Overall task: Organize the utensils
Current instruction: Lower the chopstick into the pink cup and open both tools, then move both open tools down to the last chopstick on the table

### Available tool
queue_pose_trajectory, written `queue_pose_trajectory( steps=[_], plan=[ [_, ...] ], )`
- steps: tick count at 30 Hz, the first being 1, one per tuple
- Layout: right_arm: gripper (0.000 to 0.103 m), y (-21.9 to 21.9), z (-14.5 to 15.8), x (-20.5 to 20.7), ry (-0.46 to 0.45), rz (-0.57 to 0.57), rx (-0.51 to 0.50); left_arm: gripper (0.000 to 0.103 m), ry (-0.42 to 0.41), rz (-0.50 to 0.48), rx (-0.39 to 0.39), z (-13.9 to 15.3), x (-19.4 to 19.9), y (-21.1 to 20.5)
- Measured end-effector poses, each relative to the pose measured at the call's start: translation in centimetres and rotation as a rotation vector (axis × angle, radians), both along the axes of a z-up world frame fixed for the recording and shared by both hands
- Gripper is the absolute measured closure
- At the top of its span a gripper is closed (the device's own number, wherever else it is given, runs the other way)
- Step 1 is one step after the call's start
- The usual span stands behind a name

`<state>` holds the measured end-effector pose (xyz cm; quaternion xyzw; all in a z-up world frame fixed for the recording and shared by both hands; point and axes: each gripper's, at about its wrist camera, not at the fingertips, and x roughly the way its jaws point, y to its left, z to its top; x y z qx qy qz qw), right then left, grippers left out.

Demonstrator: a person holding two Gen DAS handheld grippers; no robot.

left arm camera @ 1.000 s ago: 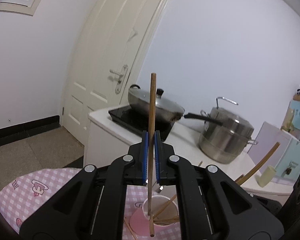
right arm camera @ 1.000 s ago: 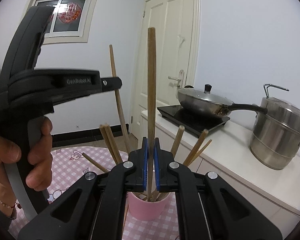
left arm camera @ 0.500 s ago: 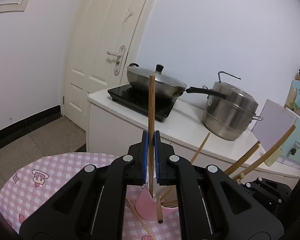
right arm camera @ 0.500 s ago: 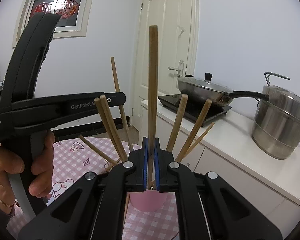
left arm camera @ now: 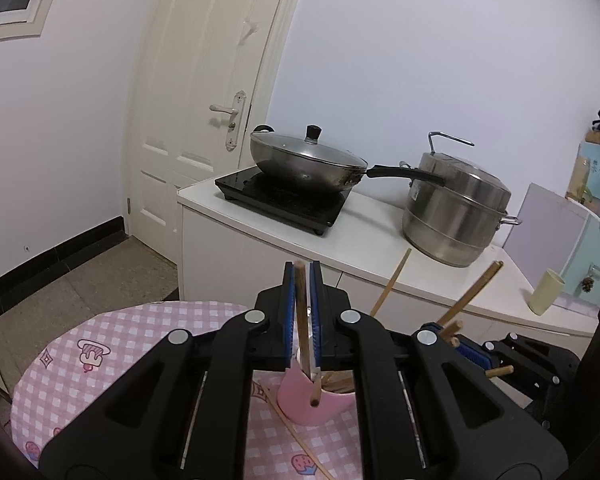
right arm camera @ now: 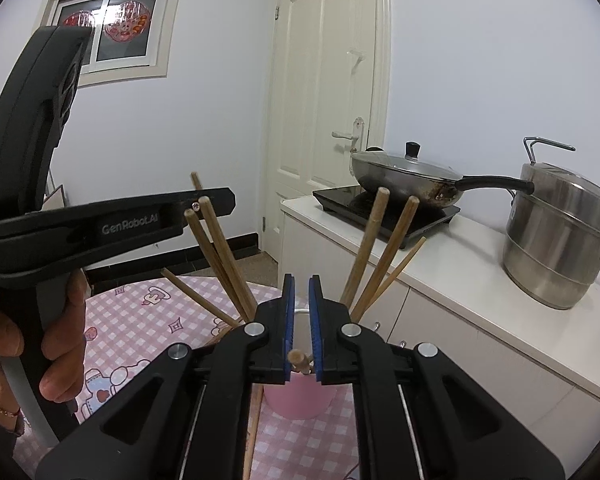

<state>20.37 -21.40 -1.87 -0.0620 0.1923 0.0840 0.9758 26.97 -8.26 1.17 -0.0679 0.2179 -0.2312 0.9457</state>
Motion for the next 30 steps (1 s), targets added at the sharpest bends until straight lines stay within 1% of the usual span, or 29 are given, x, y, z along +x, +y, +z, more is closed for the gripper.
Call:
queue_pose_trajectory(
  steps=[2,4,6,9,13,18,21,26,30],
  plan=[
    [0.095,0.0,0.2,-0.2,-0.005,-0.001,0.000,0.086,-0.003,-0.004,0.004,0.2,-0.3,0.0],
    [0.093,0.0,0.3,-0.5,-0.009,0.000,0.002,0.075,-0.004,-0.007,-0.001,0.3,-0.7,0.2],
    [0.090,0.0,0.5,-0.8,-0.016,-0.001,0.004,0.070,-0.010,-0.004,0.000,0.5,-1.2,0.3],
    [0.085,0.0,0.9,-1.5,-0.028,-0.003,0.008,0.057,-0.027,0.004,0.009,0.7,-2.0,0.6],
    [0.082,-0.1,1.4,-2.2,-0.044,-0.005,0.018,0.057,-0.039,0.016,0.030,0.9,-3.1,1.1],
    [0.076,-0.1,1.8,-3.2,-0.059,-0.005,0.029,0.056,-0.038,0.030,0.020,1.0,-4.4,2.3],
    [0.072,-0.1,2.0,-3.8,-0.068,-0.006,0.038,0.050,-0.049,0.039,0.019,1.0,-5.5,3.1],
    [0.063,0.0,2.4,-5.1,-0.086,-0.009,0.051,0.050,-0.068,0.064,0.025,1.3,-7.4,4.1],
    [0.057,0.1,2.7,-6.1,-0.100,-0.009,0.064,0.043,-0.083,0.075,0.033,1.4,-9.1,4.7]
  ],
)
